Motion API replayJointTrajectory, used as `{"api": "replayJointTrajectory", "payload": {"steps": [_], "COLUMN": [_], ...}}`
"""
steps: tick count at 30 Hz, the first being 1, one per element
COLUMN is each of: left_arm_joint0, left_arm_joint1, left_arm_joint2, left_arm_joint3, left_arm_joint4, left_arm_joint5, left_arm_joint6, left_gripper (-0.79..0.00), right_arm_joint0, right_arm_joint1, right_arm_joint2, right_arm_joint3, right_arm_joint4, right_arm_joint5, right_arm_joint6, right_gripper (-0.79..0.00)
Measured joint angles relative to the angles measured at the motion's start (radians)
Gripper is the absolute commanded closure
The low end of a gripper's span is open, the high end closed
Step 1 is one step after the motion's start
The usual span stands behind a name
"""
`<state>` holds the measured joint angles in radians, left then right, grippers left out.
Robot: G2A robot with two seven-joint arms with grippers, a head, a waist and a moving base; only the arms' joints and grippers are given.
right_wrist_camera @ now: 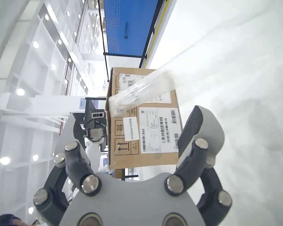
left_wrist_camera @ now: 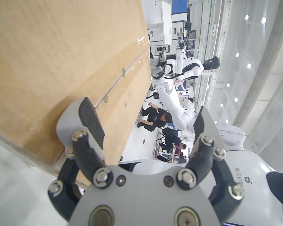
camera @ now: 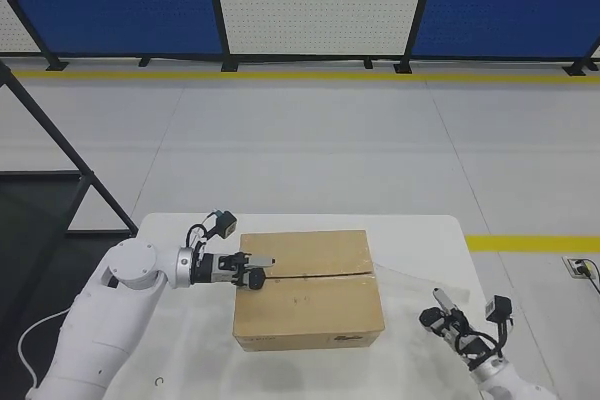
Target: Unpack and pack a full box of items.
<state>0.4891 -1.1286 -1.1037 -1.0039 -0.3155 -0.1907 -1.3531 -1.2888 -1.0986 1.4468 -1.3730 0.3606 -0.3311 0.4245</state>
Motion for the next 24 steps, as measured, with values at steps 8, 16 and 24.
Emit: {"api": "replayJointTrajectory", "payload": {"steps": [8, 16, 24], "left_arm_joint0": [0.006, 0.004, -0.002], "left_arm_joint1": [0.010, 0.015, 0.016], "left_arm_joint2": [-0.009, -0.009, -0.004], "left_arm_joint3": [-0.025, -0.010, 0.011], "left_arm_joint4": [0.012, 0.010, 0.000], "left_arm_joint5": [0.020, 0.024, 0.016], "left_arm_joint6": [-0.007, 0.001, 0.008], "left_gripper": [-0.785, -0.785, -0.785], "right_arm_joint0": [0.054, 0.116, 0.163], "right_arm_joint1": [-0.034, -0.067, -0.091], "right_arm_joint2": [-0.082, -0.148, -0.183], "right_arm_joint3": [0.120, 0.178, 0.216], "right_arm_joint4": [0.065, 0.055, 0.013], "right_arm_joint5": [-0.086, -0.131, -0.137], "right_arm_joint6": [-0.098, -0.220, -0.324], "right_gripper": [-0.785, -0.785, -0.785]}}
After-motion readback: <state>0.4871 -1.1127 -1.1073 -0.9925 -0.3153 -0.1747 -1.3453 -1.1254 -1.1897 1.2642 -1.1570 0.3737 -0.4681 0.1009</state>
